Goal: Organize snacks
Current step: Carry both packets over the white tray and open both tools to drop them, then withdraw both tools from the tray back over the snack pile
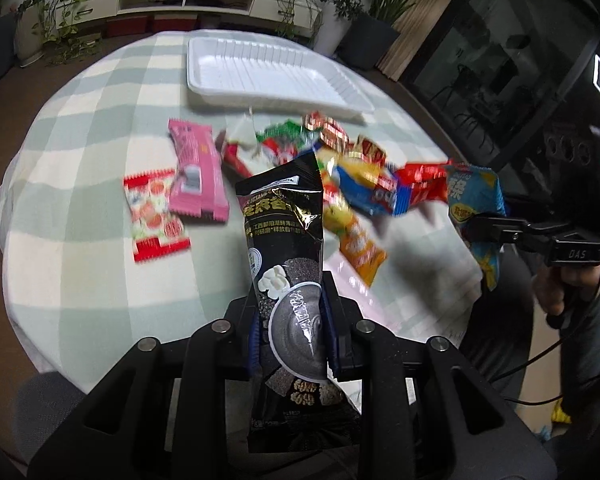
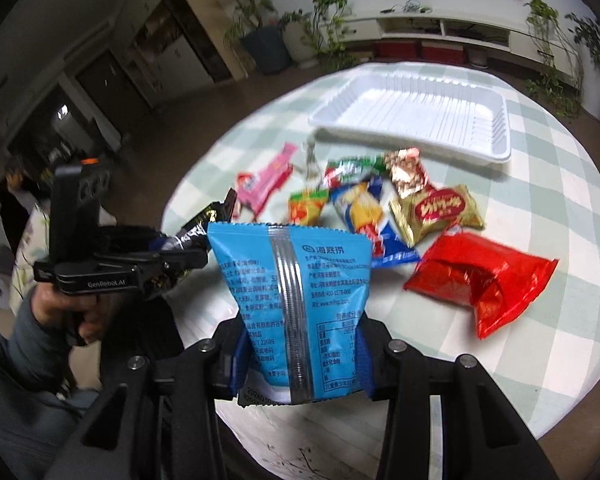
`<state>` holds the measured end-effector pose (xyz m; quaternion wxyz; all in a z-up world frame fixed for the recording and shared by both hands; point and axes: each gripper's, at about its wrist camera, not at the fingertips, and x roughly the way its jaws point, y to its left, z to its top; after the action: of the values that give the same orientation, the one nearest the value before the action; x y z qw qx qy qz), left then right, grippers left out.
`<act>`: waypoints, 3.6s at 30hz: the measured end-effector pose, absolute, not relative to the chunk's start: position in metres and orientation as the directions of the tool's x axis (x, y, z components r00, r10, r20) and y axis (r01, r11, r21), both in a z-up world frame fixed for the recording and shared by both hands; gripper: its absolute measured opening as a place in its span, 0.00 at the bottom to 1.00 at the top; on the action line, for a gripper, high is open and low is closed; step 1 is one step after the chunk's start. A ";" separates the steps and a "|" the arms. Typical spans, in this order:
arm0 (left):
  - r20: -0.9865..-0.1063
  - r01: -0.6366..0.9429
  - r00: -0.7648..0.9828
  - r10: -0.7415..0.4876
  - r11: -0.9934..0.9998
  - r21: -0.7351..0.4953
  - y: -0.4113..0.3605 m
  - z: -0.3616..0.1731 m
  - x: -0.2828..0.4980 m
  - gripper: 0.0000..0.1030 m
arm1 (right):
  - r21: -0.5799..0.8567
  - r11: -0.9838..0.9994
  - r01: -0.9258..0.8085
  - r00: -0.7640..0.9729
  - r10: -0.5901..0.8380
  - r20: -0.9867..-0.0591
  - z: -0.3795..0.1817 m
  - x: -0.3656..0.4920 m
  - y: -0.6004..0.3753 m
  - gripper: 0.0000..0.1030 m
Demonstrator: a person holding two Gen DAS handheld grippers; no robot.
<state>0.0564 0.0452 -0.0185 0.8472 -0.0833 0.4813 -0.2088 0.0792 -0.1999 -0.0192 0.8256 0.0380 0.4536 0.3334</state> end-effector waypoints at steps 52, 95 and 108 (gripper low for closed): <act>-0.881 0.211 0.448 -0.151 0.976 -0.060 -0.006 -0.055 0.369 0.45 | 0.145 0.987 -0.066 0.419 0.160 -0.894 -0.066 0.366 -0.204 0.60; -0.768 0.142 0.570 -0.293 0.955 -0.259 0.030 -0.014 0.022 0.99 | 0.301 0.926 -0.228 0.611 0.377 -0.696 -0.059 0.053 -0.192 0.80; -0.862 0.137 0.494 -0.113 0.989 -0.051 -0.042 -0.056 0.052 0.97 | 0.297 0.929 -0.222 0.613 0.369 -0.699 -0.059 0.048 -0.194 0.80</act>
<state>0.0516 -0.0423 -0.0558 0.8643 0.0121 0.4976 -0.0724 0.0476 -0.1940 -0.0589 0.8934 0.0907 0.4078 0.1654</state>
